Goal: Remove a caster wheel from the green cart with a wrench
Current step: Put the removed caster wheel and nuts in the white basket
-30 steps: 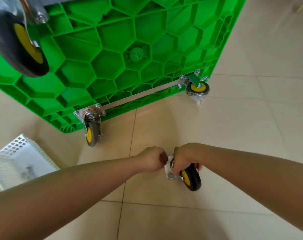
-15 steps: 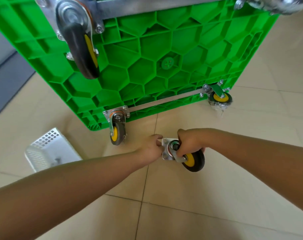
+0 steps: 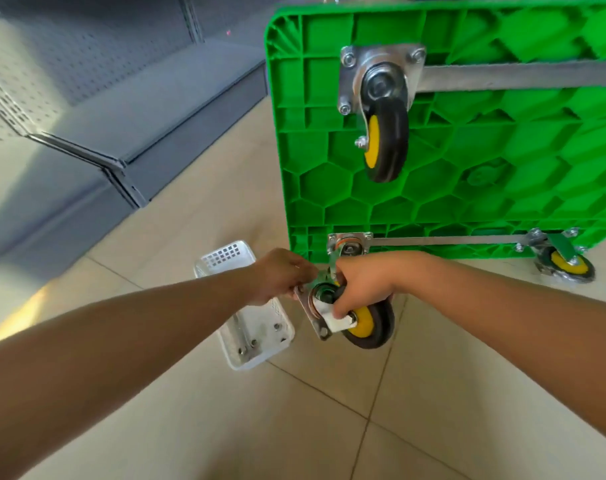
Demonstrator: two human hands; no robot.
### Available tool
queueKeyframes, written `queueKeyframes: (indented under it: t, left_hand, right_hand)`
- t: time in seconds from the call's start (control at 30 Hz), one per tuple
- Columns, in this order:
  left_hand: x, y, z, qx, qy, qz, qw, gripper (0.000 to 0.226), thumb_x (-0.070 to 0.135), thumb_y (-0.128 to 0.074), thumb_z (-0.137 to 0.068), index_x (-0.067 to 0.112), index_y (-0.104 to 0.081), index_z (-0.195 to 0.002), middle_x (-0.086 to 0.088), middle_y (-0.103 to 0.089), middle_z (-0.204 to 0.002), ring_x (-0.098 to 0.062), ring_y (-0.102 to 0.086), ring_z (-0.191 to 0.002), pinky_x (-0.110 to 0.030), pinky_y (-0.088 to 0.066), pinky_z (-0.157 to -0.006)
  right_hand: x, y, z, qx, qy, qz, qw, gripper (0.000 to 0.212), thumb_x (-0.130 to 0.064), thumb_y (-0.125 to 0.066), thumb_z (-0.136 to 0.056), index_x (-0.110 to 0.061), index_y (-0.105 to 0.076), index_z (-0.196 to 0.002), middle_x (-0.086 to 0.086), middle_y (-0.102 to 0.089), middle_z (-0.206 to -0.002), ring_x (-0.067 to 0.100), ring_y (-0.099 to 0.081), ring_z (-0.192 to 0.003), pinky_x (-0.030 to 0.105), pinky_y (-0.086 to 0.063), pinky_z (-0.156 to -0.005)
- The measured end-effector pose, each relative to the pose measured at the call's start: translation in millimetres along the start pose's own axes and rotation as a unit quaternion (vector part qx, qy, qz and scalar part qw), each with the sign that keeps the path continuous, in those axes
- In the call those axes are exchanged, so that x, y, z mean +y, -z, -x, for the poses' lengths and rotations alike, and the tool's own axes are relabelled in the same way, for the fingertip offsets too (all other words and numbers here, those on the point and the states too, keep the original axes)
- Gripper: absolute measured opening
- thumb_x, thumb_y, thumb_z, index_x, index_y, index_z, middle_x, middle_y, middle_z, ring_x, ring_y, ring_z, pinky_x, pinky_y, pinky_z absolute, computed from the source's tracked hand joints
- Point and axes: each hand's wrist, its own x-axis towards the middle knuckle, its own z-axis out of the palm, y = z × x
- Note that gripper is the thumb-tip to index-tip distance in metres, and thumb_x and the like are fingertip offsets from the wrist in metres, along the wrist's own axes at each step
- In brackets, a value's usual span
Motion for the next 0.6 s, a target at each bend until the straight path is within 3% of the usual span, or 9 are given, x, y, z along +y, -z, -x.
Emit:
queueKeyframes:
  t: [0.07, 0.13, 0.2, 0.33, 0.43, 0.53, 0.6]
  left_hand:
    - [-8, 38, 4, 0.020, 0.013, 0.056, 0.998, 0.019, 0.006, -0.067, -0.095, -0.007, -0.070, -0.109, -0.025, -0.068, -0.093, -0.021, -0.066, -0.076, -0.030, -0.061, -0.074]
    - [-15, 65, 6, 0.051, 0.034, 0.107, 0.992, 0.015, 0.006, -0.066, -0.095, -0.001, -0.072, -0.107, -0.026, -0.072, -0.109, -0.029, -0.070, -0.093, -0.040, -0.059, -0.093]
    - [-24, 89, 7, 0.087, 0.051, 0.157, 0.982, 0.016, 0.005, -0.064, -0.096, -0.002, -0.070, -0.110, -0.026, -0.072, -0.113, -0.031, -0.072, -0.094, -0.039, -0.060, -0.091]
    - [-52, 124, 7, 0.135, 0.091, 0.246, 0.956, 0.019, 0.002, -0.058, -0.098, -0.009, -0.066, -0.112, -0.023, -0.075, -0.101, -0.028, -0.076, -0.085, -0.035, -0.064, -0.079]
    - [-76, 134, -4, 0.157, 0.118, 0.248, 0.949, 0.019, 0.003, -0.057, -0.098, -0.008, -0.065, -0.111, -0.019, -0.074, -0.105, -0.024, -0.073, -0.082, -0.030, -0.063, -0.073]
    - [-90, 138, -18, 0.182, 0.095, 0.142, 0.968, 0.015, 0.004, -0.054, -0.098, 0.003, -0.068, -0.104, -0.014, -0.070, -0.109, -0.026, -0.070, -0.097, -0.040, -0.060, -0.091]
    - [-95, 143, -24, 0.188, 0.082, 0.086, 0.975, 0.020, 0.004, -0.053, -0.097, 0.008, -0.072, -0.091, -0.014, -0.074, -0.107, -0.032, -0.071, -0.105, -0.050, -0.057, -0.097]
  right_hand:
    - [-33, 12, -9, 0.025, 0.002, 0.011, 1.000, 0.043, -0.043, -0.079, -0.080, -0.015, -0.056, -0.103, 0.005, -0.065, -0.090, 0.022, -0.066, -0.077, 0.031, -0.053, -0.056]
    - [-58, 20, -20, 0.042, 0.004, -0.006, 0.999, 0.041, -0.040, -0.080, -0.080, -0.014, -0.056, -0.100, 0.006, -0.063, -0.084, 0.021, -0.063, -0.067, 0.026, -0.047, -0.046]
    - [-82, 24, -38, 0.046, 0.001, -0.031, 0.998, 0.037, -0.037, -0.081, -0.080, -0.013, -0.057, -0.094, 0.008, -0.064, -0.082, 0.022, -0.062, -0.063, 0.025, -0.047, -0.046]
    - [-120, 23, -76, 0.032, -0.014, -0.079, 0.996, 0.032, -0.033, -0.080, -0.081, -0.010, -0.063, -0.095, 0.010, -0.068, -0.085, 0.023, -0.066, -0.066, 0.025, -0.050, -0.050]
    - [-137, 11, -108, 0.006, -0.026, -0.089, 0.996, 0.032, -0.030, -0.079, -0.081, -0.012, -0.066, -0.103, 0.010, -0.072, -0.090, 0.023, -0.071, -0.070, 0.025, -0.054, -0.051]
    - [-147, -1, -129, -0.012, -0.042, -0.054, 0.998, 0.041, -0.032, -0.078, -0.079, -0.012, -0.067, -0.112, 0.012, -0.074, -0.099, 0.027, -0.074, -0.083, 0.034, -0.062, -0.064]
    - [-152, -8, -138, -0.023, -0.054, -0.002, 0.998, 0.038, -0.032, -0.073, -0.082, -0.007, -0.066, -0.110, 0.011, -0.072, -0.101, 0.026, -0.072, -0.084, 0.032, -0.060, -0.068]
